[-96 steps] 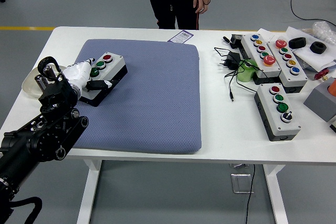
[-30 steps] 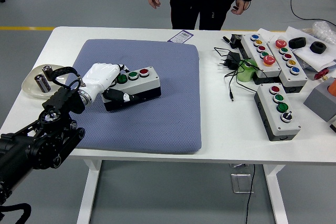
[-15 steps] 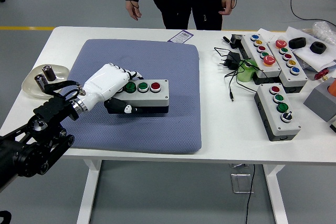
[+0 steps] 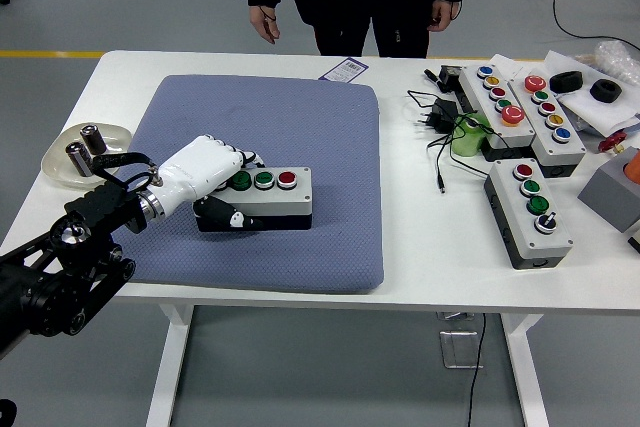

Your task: Pick up the button,place it on the desk,press the button,press the button

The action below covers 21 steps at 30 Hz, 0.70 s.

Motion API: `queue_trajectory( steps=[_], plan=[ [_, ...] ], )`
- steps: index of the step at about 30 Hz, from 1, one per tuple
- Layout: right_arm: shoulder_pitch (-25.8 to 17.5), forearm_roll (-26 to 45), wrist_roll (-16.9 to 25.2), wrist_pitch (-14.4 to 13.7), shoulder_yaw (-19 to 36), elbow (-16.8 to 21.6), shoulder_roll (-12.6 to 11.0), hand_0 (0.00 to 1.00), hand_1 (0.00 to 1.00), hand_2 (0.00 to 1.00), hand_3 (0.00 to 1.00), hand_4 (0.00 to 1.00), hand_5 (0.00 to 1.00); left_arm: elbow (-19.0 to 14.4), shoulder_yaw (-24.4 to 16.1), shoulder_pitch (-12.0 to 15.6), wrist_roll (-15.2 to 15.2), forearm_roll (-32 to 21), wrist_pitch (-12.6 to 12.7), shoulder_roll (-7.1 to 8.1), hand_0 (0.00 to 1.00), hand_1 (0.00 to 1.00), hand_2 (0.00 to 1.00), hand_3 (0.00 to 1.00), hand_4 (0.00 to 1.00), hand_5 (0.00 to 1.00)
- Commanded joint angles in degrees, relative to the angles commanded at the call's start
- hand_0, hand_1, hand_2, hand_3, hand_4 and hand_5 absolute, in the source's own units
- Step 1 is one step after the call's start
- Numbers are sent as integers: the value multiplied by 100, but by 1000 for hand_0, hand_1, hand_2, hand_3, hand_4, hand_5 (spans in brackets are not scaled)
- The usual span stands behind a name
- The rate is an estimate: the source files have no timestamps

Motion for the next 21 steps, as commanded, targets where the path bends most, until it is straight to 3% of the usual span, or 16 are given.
queue_trajectory(
  steps=[1,2,7,8,13,14,19,20,21],
  plan=[
    [-2,-10,-2,4,1,0,-1,745,684,702,575,180,111,-29,-30,19,23,0,-81,4,219,322,323,541,996,354],
    [-2,-21,0,8,3,0,-2,745,683,702,575,180,111,-47,-56,35,37,0,-150,10,427,503,537,799,994,373],
    [-15,-32,1,17,3,0,-5,745,683,702,575,180,111,-47,-111,96,7,0,-210,42,427,503,537,799,994,373],
    [-17,-44,2,25,16,0,-3,746,683,702,575,180,111,-38,-72,118,-74,-47,-29,59,583,665,824,998,998,391],
    [-21,-77,8,75,40,0,-1,746,683,702,575,180,111,-100,-73,186,-284,-484,561,91,583,665,824,998,998,391],
    [-22,-81,9,80,41,0,-1,745,683,703,575,179,111,-120,-83,193,-299,-512,599,95,710,783,961,998,998,424],
    [-26,-98,12,106,47,0,0,745,683,703,575,179,111,-322,-200,260,-282,-514,553,136,710,783,961,998,998,424],
    [-25,-96,12,107,46,0,1,746,684,703,576,180,111,-356,-213,274,-276,-520,518,146,788,849,998,998,998,469],
    [-24,-95,12,107,44,0,2,746,684,703,576,180,111,-401,-228,291,-264,-520,472,159,788,849,998,998,998,469]
  ],
)
